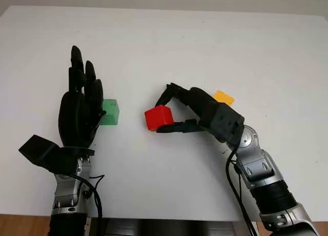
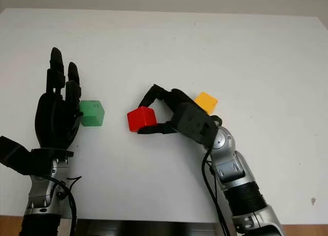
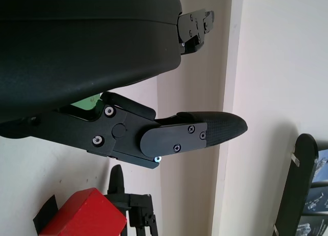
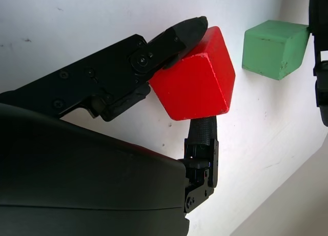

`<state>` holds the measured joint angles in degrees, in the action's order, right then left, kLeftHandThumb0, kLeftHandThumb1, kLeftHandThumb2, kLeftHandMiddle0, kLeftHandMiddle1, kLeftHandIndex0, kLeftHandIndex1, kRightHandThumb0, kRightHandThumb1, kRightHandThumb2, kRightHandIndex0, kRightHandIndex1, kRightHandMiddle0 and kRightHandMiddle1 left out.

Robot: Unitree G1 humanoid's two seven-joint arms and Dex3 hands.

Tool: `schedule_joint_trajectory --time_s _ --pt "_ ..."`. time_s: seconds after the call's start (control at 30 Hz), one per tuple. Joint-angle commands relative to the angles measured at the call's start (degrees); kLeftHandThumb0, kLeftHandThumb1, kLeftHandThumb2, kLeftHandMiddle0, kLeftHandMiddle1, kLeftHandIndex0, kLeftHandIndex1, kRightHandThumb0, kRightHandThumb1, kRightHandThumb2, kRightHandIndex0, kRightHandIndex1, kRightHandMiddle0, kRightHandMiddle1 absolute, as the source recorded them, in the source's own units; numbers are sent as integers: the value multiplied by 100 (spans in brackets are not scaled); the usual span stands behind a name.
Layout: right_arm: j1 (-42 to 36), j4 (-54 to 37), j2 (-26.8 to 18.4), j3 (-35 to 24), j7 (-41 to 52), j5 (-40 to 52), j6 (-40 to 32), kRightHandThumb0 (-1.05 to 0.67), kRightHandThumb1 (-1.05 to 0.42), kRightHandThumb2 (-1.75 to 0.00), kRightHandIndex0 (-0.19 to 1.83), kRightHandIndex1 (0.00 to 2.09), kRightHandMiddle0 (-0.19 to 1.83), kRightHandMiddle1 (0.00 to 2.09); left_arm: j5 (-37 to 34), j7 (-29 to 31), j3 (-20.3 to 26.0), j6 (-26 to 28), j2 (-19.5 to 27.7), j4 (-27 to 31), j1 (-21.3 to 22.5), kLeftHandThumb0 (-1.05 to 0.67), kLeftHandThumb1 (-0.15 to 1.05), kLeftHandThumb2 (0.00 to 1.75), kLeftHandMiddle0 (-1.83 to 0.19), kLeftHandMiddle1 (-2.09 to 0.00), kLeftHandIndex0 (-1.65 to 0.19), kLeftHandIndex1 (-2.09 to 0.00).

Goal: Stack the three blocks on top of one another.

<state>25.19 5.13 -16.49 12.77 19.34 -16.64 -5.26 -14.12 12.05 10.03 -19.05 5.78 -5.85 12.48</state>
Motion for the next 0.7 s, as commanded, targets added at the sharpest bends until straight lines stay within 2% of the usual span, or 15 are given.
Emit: schedule_joint_trajectory --time_s 0.0,0.33,0.67 --pt "-50 -115 -86 62 -89 -162 78 -45 -97 -5 12 3 29 175 17 -5 4 -2 20 94 -48 -65 105 51 19 0 19 0" --pt "-26 -219 -160 127 -306 -693 4 -44 -98 -6 13 3 29 178 25 35 9 -18 60 102 -62 -65 105 52 19 0 19 0" --pt "-65 -334 -382 251 -618 -1284 334 -48 -100 -6 15 4 28 175 7 24 31 -23 66 85 -50 -64 105 53 19 0 19 0"
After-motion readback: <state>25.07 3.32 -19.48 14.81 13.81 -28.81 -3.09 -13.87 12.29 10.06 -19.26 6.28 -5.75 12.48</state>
